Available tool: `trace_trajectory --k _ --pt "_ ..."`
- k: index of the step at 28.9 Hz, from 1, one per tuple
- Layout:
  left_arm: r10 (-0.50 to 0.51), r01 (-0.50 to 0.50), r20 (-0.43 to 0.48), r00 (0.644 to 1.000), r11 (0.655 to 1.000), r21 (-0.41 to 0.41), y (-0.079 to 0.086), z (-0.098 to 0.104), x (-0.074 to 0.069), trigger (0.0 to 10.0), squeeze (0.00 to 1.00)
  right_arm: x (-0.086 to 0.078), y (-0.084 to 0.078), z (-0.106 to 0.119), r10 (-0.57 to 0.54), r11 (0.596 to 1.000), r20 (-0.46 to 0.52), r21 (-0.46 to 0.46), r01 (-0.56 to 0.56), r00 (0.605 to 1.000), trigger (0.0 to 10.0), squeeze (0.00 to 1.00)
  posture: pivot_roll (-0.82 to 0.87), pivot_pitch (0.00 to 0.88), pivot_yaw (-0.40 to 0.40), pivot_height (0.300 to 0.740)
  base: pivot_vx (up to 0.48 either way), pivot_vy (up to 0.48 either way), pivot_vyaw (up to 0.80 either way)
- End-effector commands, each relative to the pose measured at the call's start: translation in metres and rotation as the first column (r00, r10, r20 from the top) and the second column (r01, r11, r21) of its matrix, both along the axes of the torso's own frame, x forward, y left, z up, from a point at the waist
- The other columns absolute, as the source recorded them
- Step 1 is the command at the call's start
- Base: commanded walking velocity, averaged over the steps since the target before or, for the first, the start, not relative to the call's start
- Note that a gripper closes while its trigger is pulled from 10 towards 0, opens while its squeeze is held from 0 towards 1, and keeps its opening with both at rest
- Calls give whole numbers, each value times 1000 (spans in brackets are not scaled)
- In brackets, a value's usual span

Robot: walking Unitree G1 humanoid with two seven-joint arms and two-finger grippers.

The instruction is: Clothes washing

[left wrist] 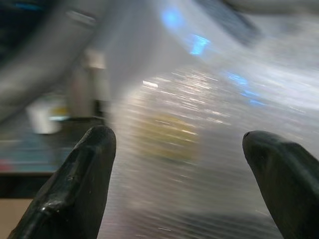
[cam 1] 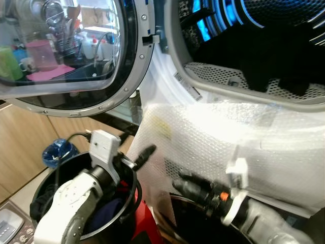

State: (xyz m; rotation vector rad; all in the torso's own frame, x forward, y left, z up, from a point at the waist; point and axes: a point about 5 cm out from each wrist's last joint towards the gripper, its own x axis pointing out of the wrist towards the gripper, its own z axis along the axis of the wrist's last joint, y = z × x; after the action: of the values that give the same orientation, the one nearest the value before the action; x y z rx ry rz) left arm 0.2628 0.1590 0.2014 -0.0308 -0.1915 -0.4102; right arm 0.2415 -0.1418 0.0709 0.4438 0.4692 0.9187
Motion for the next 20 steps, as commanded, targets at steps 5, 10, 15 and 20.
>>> trace_trajectory --k 5,10,15,20 --pt "180 -108 -211 961 944 310 47 -19 -10 10000 961 -7 -38 -98 -439 833 -193 -453 317 877 10000 0 56 69 53 740 0 0 0" --pt "189 -17 -319 929 881 473 78 -31 -23 10000 1000 -25 -45 -129 -643 688 -250 -603 403 724 10000 0 72 71 58 740 0 0 0" --pt "80 183 -476 876 858 480 102 -45 -46 10000 1000 -44 -37 -146 -665 622 -251 -708 335 704 10000 0 82 73 66 740 0 0 0" --pt "138 180 -527 839 842 508 132 -38 -58 10000 1000 -51 -33 -153 -692 599 -257 -727 337 675 10000 0 94 77 69 740 0 0 0"
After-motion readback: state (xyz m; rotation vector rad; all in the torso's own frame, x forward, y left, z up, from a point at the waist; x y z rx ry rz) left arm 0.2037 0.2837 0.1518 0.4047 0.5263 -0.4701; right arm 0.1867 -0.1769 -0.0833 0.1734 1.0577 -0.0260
